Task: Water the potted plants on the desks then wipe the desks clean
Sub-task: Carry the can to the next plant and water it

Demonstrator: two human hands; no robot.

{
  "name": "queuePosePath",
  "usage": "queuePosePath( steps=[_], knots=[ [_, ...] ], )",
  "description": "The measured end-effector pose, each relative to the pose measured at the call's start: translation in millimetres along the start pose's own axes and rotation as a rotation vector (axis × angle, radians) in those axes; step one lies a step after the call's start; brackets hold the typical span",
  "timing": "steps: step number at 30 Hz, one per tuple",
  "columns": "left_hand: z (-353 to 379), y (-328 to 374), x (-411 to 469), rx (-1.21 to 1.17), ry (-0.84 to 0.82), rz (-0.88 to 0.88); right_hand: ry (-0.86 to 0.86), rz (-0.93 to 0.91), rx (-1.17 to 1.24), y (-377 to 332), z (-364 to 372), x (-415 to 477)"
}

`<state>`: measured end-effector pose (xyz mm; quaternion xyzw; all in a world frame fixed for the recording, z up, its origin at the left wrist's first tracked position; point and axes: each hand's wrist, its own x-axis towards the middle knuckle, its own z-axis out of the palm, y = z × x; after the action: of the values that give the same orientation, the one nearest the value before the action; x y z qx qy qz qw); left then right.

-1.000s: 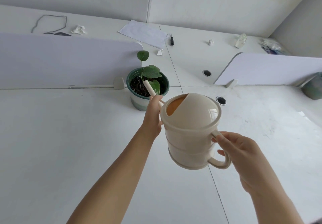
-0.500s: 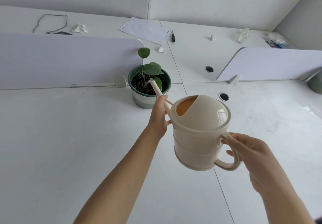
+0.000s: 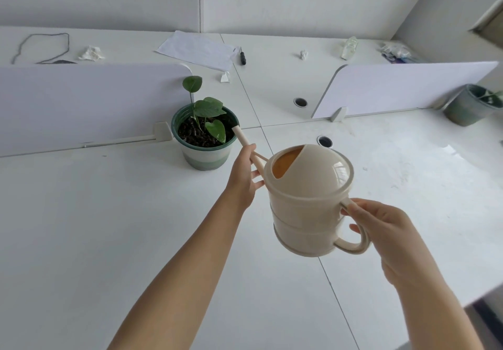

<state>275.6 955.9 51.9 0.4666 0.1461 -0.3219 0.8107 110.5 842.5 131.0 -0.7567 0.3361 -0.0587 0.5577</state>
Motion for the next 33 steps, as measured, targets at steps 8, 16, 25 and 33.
queuePosePath(
  steps=[8, 16, 25, 33],
  knots=[
    [-23.7, 7.1, -8.2, -0.028, 0.033, 0.069, -0.035, -0.019, -0.041, -6.0, 15.1, 0.0],
    [-43.9, 24.5, -9.0, 0.013, 0.050, 0.099, -0.082, -0.074, -0.074, -18.8, 38.6, -1.2],
    [-49.2, 30.0, -16.5, 0.012, 0.103, 0.100, -0.105, -0.064, -0.065, -12.4, 45.5, -5.7],
    [-65.9, -4.1, -46.0, 0.100, 0.166, 0.170, -0.106, 0.006, 0.072, 40.7, 27.3, -14.1]
  ],
)
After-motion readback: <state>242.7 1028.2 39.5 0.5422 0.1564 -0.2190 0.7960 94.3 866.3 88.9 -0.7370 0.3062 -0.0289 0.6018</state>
